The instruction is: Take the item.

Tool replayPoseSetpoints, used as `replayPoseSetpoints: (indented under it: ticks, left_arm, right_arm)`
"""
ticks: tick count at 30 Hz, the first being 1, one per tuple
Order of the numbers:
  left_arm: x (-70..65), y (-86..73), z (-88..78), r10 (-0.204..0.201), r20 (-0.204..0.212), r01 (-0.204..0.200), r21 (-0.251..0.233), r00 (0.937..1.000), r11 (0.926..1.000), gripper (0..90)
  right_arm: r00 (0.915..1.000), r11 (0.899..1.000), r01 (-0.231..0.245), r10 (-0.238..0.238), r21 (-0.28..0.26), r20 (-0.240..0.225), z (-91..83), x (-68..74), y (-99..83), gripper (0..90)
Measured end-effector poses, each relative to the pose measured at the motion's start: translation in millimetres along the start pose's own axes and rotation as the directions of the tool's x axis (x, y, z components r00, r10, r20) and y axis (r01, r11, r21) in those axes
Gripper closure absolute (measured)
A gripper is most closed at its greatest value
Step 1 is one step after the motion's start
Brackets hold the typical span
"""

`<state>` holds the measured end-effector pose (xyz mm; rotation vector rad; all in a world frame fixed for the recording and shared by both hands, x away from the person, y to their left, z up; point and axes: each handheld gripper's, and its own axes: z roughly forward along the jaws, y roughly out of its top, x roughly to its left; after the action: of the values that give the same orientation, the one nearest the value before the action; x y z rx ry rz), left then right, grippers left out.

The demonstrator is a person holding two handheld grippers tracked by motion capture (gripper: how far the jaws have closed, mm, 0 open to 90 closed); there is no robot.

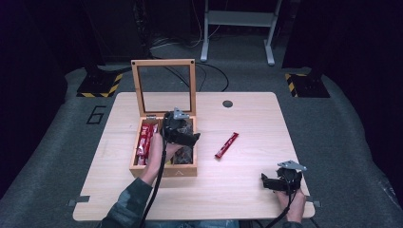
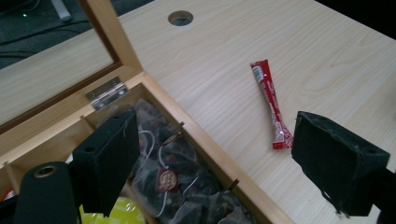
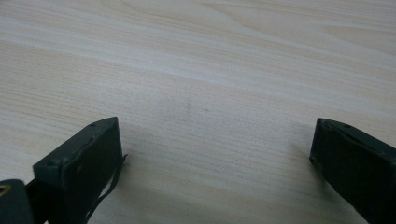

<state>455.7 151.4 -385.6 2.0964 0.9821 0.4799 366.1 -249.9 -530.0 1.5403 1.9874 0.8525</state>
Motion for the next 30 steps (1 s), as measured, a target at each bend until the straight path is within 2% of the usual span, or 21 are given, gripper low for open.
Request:
replayPoseSetpoints:
  ticks: [7, 9, 11, 12, 18, 21, 26, 29, 30]
  left_arm:
    - [12.6, -16.6, -20.4, -0.004, -0.037, 0.003, -0.022, 0.9993, 0.9997, 15.1]
    - [15.9, -20.6, -25.0, 0.006, -0.071, -0.007, -0.019, 0.9975, 0.9998, 15.1]
    - [21.4, -26.6, -28.9, -0.014, -0.089, 0.011, -0.032, 0.9959, 0.9994, 15.1]
    - [24.1, -28.7, -30.9, -0.010, -0.093, 0.008, -0.028, 0.9956, 0.9996, 15.2]
    - [38.2, -43.7, -43.1, -0.047, -0.131, 0.040, -0.050, 0.9903, 0.9979, 15.0]
    - [46.7, -54.9, -53.2, -0.056, -0.158, 0.047, -0.057, 0.9858, 0.9972, 14.9]
    - [55.6, -66.0, -63.4, -0.074, -0.178, 0.063, -0.067, 0.9812, 0.9957, 14.5]
    - [65.3, -81.0, -72.6, -0.109, -0.215, 0.091, -0.091, 0.9706, 0.9917, 14.3]
    - [65.3, -81.0, -72.6, -0.109, -0.215, 0.091, -0.091, 0.9706, 0.9917, 14.1]
  right_arm:
    - [1.0000, 1.000, 0.000, 0.000, 0.001, 0.000, -0.1, -0.1, 0.0, 1.7]
    - [1.0000, 1.000, 0.000, 0.000, 0.001, 0.001, 0.0, 0.0, 0.0, 1.7]
    - [1.0000, 1.000, -0.001, 0.001, 0.000, 0.001, 0.0, 0.0, 0.0, 1.7]
    - [1.0000, 1.000, -0.001, 0.001, 0.000, 0.000, 0.0, 0.0, 0.0, 1.7]
    - [1.0000, 1.000, -0.001, 0.001, 0.001, 0.001, 0.0, 0.1, 0.1, 1.7]
    - [1.0000, 1.000, -0.001, 0.001, 0.001, 0.002, 0.0, 0.1, 0.0, 1.6]
    - [1.0000, 1.000, -0.001, 0.001, 0.001, 0.002, 0.0, 0.1, 0.1, 1.6]
    - [1.0000, 1.000, -0.001, 0.001, 0.001, 0.001, 0.0, 0.0, 0.1, 1.7]
    - [1.0000, 1.000, -0.001, 0.001, 0.001, 0.001, 0.0, 0.0, 0.1, 1.7]
